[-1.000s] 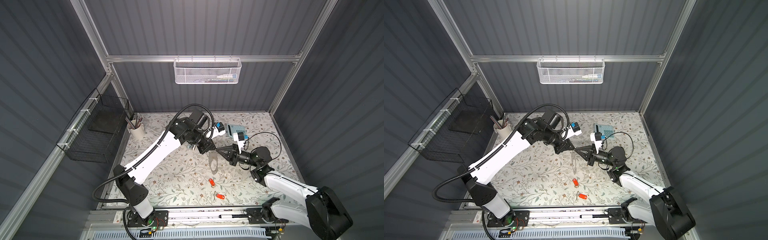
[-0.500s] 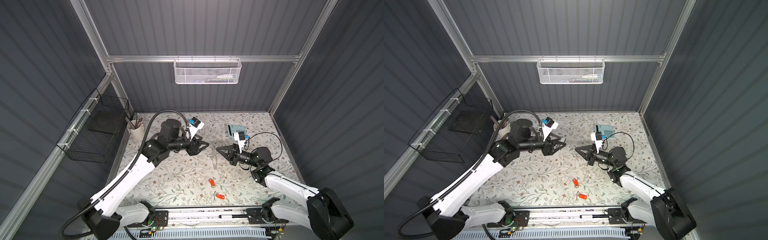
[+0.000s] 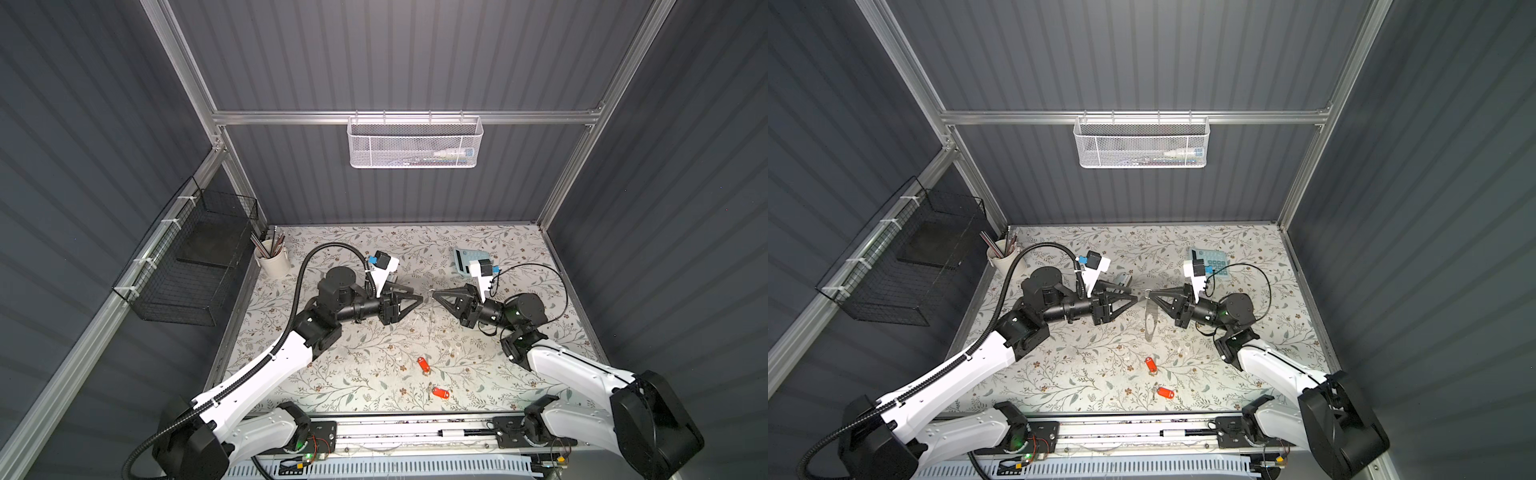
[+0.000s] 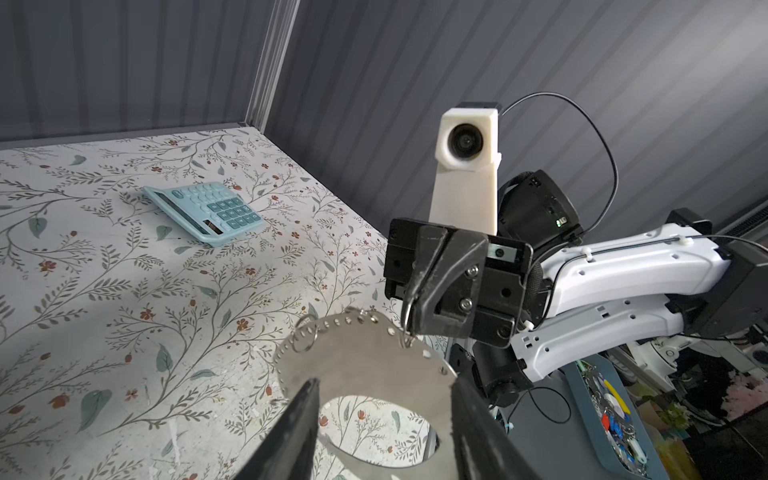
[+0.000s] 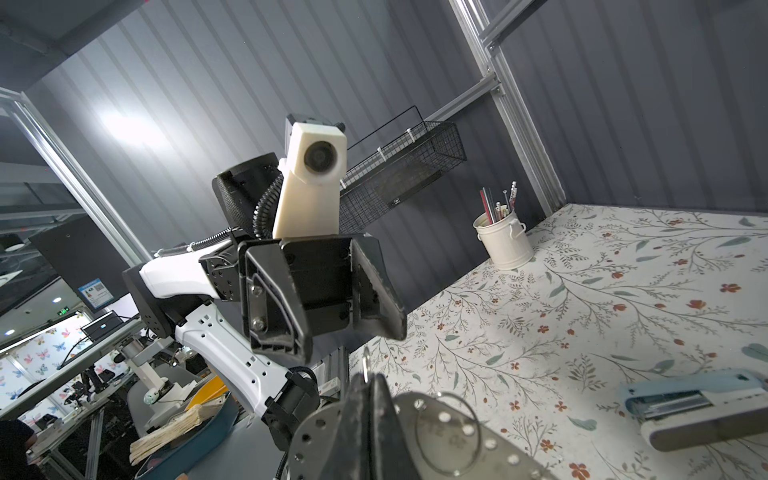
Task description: Put the keys on the keyring
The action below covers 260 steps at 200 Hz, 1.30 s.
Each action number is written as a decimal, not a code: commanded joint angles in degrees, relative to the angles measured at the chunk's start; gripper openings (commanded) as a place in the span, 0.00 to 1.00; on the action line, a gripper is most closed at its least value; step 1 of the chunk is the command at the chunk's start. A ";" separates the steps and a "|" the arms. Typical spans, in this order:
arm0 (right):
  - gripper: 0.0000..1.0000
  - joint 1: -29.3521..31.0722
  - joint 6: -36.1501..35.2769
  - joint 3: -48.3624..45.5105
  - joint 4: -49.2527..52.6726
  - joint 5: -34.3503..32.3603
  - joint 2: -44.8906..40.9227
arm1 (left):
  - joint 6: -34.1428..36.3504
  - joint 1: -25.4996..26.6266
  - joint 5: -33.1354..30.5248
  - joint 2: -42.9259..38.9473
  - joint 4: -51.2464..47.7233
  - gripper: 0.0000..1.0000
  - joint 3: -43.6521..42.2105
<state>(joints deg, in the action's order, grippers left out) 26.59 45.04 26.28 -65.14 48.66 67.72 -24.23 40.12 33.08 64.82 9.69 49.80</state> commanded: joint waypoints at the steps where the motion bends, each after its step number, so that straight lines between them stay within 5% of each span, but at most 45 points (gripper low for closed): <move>1: 0.00 0.22 1.10 1.41 -3.49 0.38 -0.21 | -3.28 1.06 1.23 1.00 7.32 0.46 -0.65; 148: 0.00 0.23 0.80 0.96 -3.27 1.42 -0.13 | -6.24 3.56 -2.66 6.50 9.60 0.00 0.27; 205: 0.00 0.18 -0.71 0.39 -1.70 1.49 -1.27 | -1.52 3.56 -5.76 4.84 1.01 0.00 2.40; 260: 0.31 -1.90 -0.54 1.50 1.62 3.81 -2.91 | 6.84 3.56 -6.99 2.48 -10.80 0.00 6.40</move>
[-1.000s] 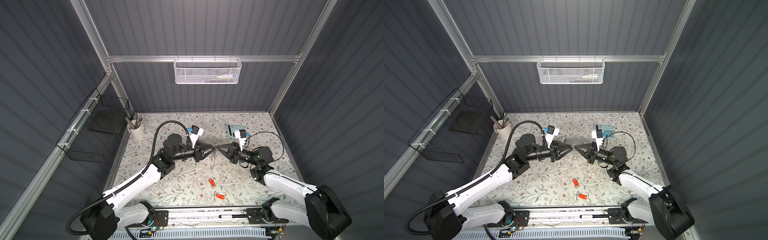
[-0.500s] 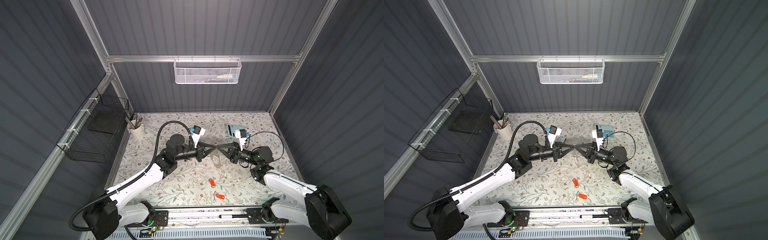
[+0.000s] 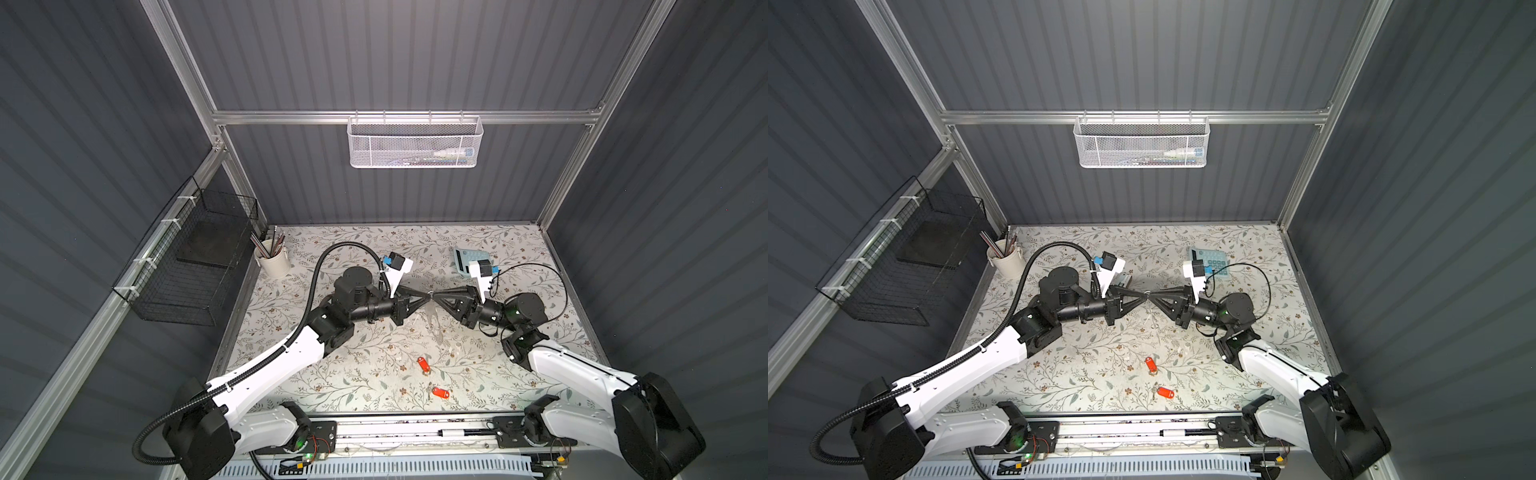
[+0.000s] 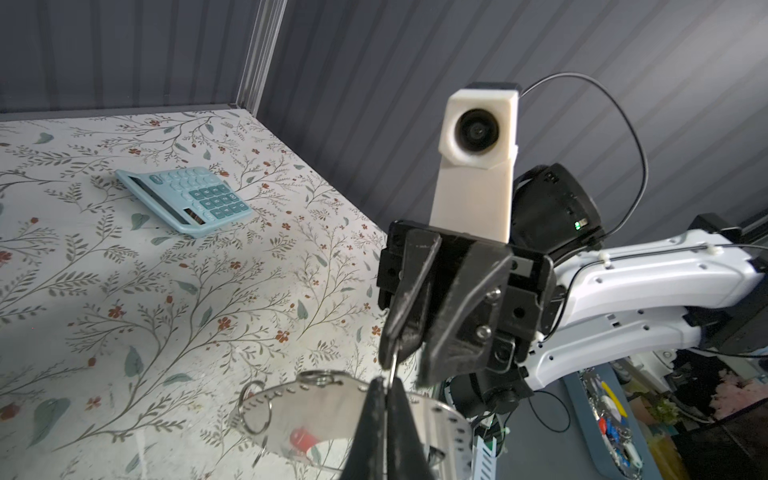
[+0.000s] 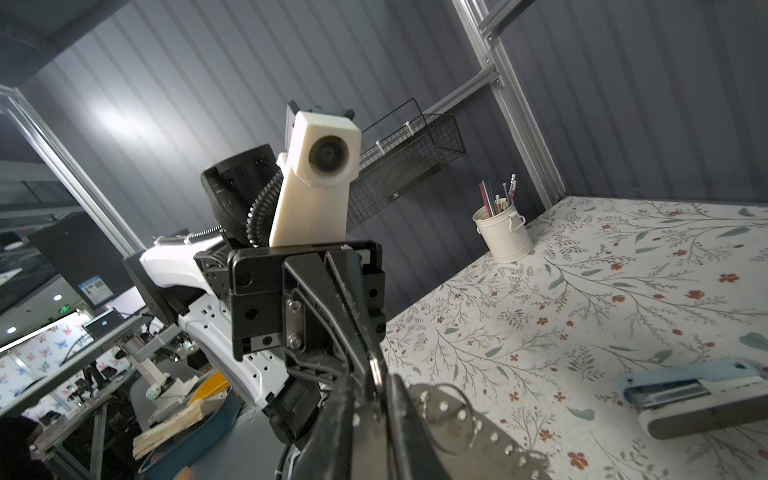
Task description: Put the keys on the keyring
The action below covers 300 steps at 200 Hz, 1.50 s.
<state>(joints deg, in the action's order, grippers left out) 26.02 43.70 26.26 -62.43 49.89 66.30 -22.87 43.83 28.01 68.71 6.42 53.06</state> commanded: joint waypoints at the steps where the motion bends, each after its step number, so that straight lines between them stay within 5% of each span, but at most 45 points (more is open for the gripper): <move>1: 0.31 -1.37 0.96 1.56 -1.23 2.67 -1.46 | 5.61 -0.15 -1.91 -1.44 -7.72 0.00 3.25; 77: 0.45 -2.61 -2.03 1.81 4.43 2.58 -4.11 | 12.84 -0.15 -2.42 1.80 -22.58 0.00 12.94; 98: 0.62 -2.60 -3.30 0.05 6.02 -0.69 -5.48 | 14.16 -0.15 -3.33 3.34 -25.97 0.00 15.43; 132: 0.72 -2.55 -7.39 -2.04 14.83 -6.11 -9.99 | 16.18 -0.15 -5.11 4.81 -29.55 0.00 17.95; 171: 0.71 -2.59 -10.49 -1.58 23.00 -7.17 -12.81 | 19.13 -0.15 -3.98 4.86 -30.49 0.00 18.66; 220: 0.70 -2.55 -10.02 -0.86 23.36 -6.34 -11.41 | 18.53 -0.06 -4.20 0.89 -17.05 0.00 10.10; 266: 0.99 -2.62 -10.89 -1.64 26.28 -12.25 -12.59 | 21.92 0.24 -14.19 -1.30 2.18 0.00 -2.20; 300: 0.99 -2.71 -11.93 -2.14 32.75 -18.52 -14.47 | 28.16 1.32 -18.81 0.25 17.61 0.00 -11.38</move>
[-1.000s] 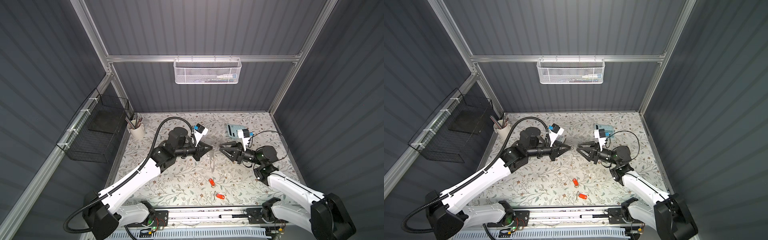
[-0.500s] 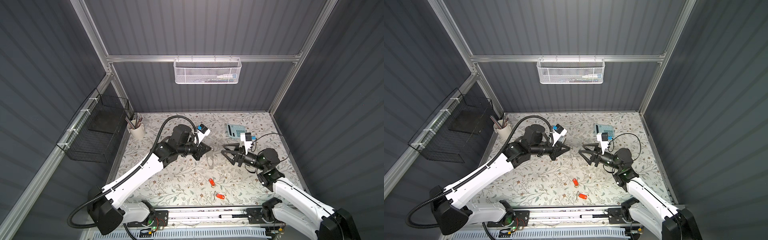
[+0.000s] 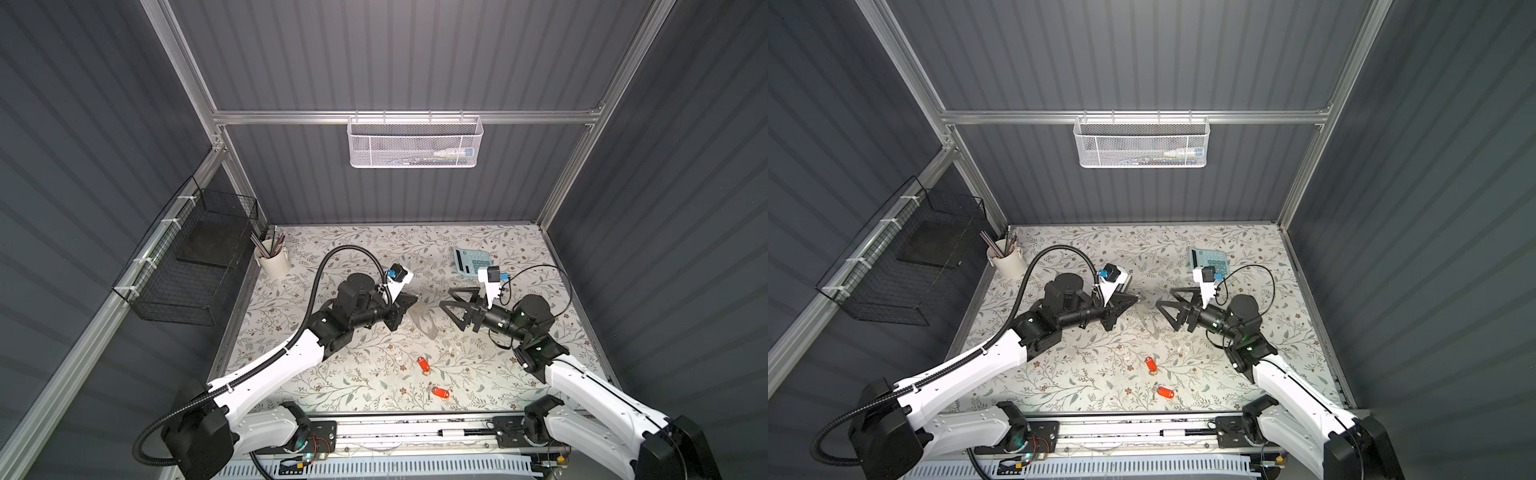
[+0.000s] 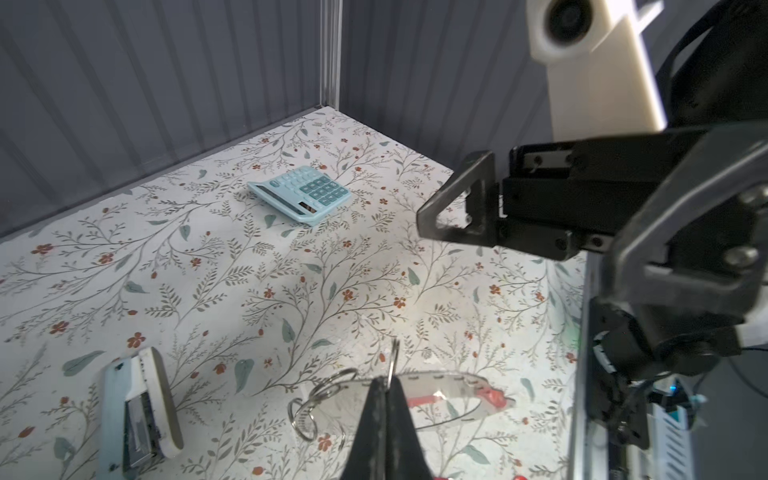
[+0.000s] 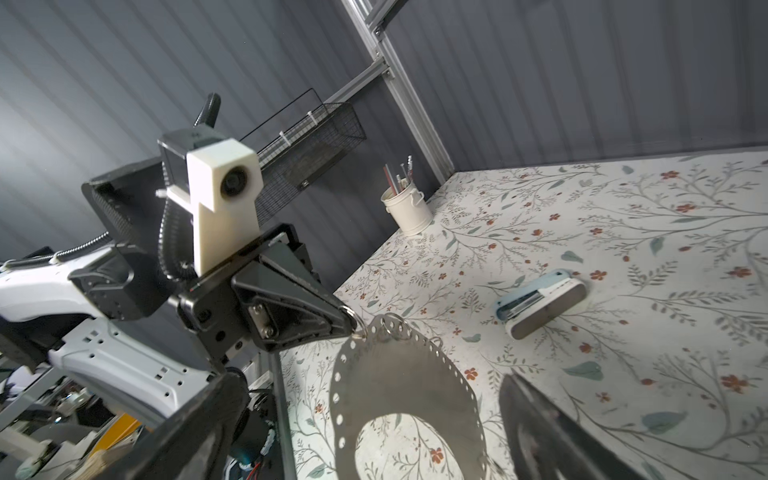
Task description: Put the keys on the keyring
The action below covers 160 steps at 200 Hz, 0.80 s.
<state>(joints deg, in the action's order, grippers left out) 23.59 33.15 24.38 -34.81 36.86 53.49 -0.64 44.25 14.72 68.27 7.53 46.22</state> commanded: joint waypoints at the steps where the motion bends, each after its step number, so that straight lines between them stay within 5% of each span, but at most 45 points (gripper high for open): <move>1: 0.99 -0.29 -1.39 -0.28 5.33 -5.62 -1.74 | 6.10 0.96 -5.68 0.75 16.96 0.00 -4.77; 55: 0.99 -0.30 -0.23 -1.48 12.33 -6.81 -5.50 | 11.63 3.27 -13.83 5.96 31.53 0.00 -11.95; 160: 0.99 -0.30 1.47 -4.02 36.53 -12.02 -16.11 | 24.08 8.86 -17.03 10.95 32.99 0.00 -16.42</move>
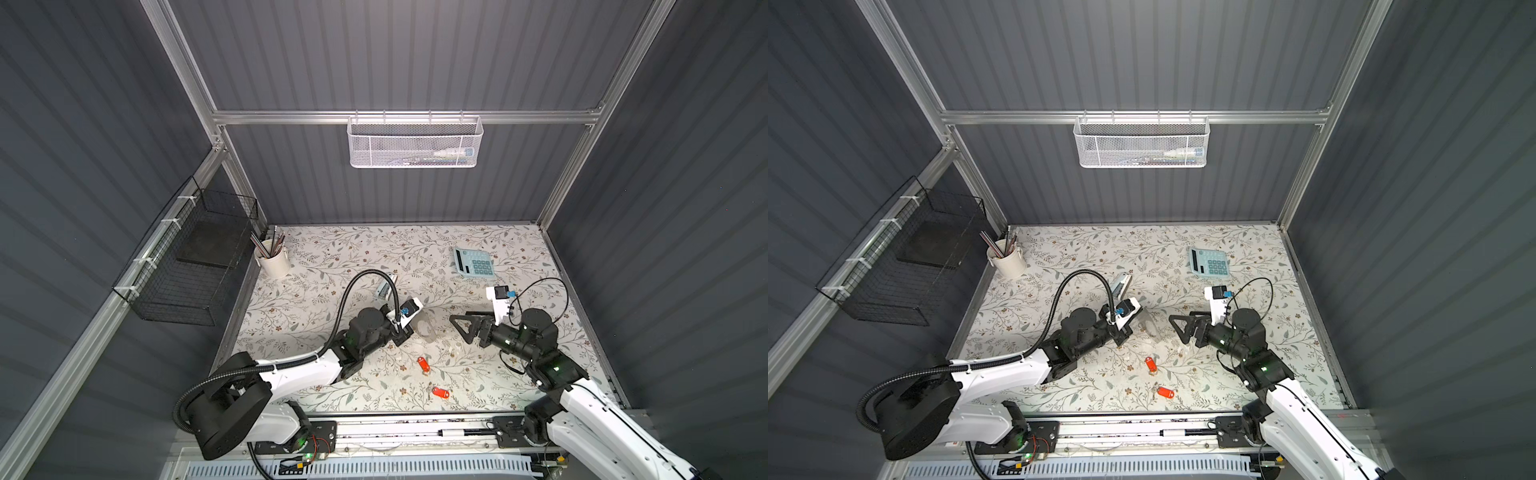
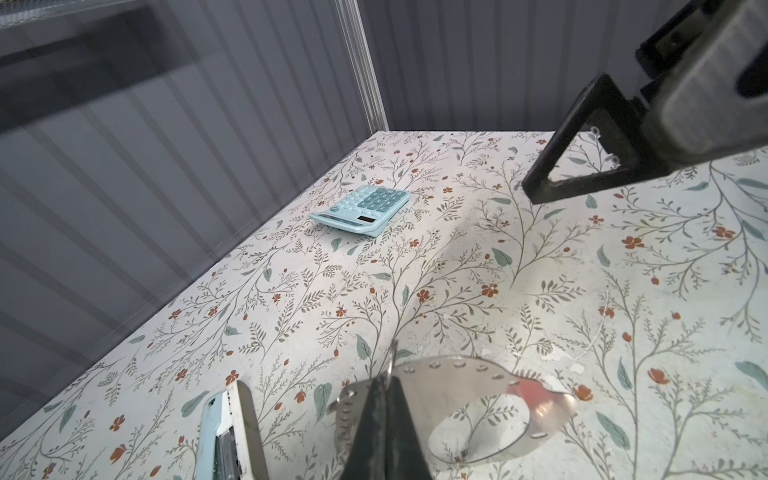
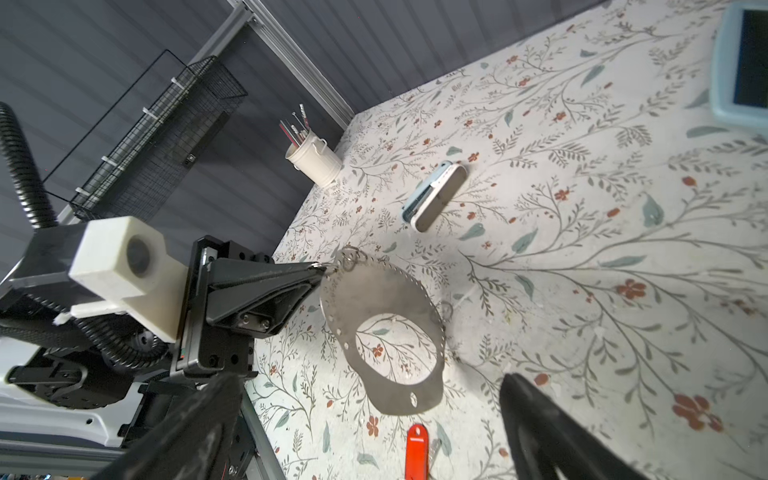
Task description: Put the keys on the keyring
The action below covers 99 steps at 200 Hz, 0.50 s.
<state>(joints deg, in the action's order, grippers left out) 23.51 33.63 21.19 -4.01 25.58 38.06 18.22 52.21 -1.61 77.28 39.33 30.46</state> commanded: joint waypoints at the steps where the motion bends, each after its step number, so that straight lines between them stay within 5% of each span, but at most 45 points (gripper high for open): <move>1: 0.99 -0.22 1.00 -0.86 5.75 -0.72 -0.65 | 5.32 0.89 -0.69 1.97 1.19 0.00 -0.66; 99: 0.97 -0.22 1.50 0.29 1.88 1.13 8.42 | 13.50 3.82 -3.47 4.90 -0.36 0.00 0.89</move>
<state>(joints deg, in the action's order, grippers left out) 23.51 35.59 20.60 -0.49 25.74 44.71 28.71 55.51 -2.48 80.82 42.74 30.61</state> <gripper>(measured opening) 0.973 0.049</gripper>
